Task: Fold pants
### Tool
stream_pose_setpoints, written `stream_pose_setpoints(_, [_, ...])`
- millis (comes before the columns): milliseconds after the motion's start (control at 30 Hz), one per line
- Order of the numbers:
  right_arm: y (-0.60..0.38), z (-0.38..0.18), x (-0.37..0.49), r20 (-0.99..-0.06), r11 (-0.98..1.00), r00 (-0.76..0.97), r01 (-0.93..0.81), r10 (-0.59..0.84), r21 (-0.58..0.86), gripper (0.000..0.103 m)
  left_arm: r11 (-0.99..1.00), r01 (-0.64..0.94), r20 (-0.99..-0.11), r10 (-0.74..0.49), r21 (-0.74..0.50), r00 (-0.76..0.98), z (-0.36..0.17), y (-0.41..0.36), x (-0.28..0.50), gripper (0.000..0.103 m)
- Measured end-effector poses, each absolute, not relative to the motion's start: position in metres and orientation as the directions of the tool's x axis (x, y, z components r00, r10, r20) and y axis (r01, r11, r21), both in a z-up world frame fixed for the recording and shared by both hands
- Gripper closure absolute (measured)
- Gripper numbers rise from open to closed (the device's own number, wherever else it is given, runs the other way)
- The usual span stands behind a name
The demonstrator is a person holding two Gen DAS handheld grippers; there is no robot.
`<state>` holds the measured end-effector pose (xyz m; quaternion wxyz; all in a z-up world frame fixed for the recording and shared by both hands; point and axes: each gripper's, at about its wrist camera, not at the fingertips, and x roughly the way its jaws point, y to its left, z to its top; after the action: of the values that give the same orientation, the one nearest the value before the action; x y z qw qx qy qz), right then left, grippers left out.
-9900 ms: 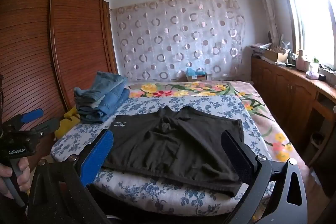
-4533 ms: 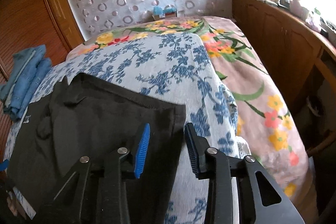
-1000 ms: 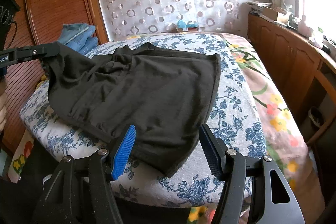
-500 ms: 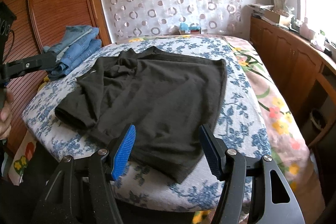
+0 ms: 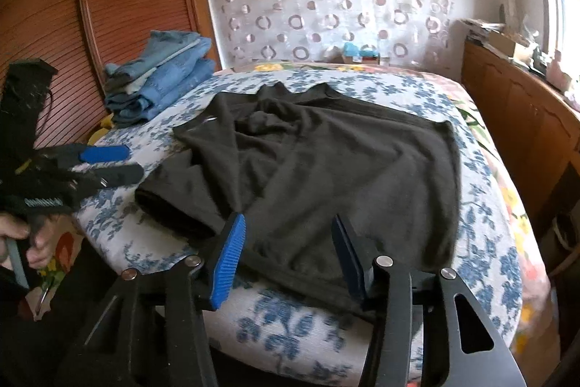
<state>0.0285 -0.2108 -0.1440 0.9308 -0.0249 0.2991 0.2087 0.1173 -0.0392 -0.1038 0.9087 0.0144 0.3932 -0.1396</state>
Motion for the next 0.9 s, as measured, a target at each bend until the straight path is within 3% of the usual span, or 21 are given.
stream_pose_setpoints(400, [-0.172,-0.156,0.054,-0.594,0.875,0.676,-0.473,0.436,0.103,0.072,0.962,0.256,-0.747,-0.237,-0.093,0.621,-0.127,-0.036,0.111,0.033])
stream_pose_setpoints(667, [-0.151,-0.167,0.078,-0.628,0.87,0.652,-0.485,0.425,0.086,0.077,0.962,0.252,-0.74,-0.246,-0.107,0.626,-0.128,-0.033,0.109,0.032])
stream_pose_setpoints(800, [-0.146,-0.169,0.08,-0.628,0.867,0.655,-0.494,0.42,0.064,0.096,0.962,0.249,-0.737,-0.246,-0.109,0.629,-0.128,-0.033,0.108,0.032])
stream_pose_setpoints(900, [-0.146,-0.164,0.076,-0.603,0.869,0.68,-0.494,0.416,0.043,0.101,0.964,0.242,-0.728,-0.246,-0.113,0.64,-0.126,-0.032,0.107,0.032])
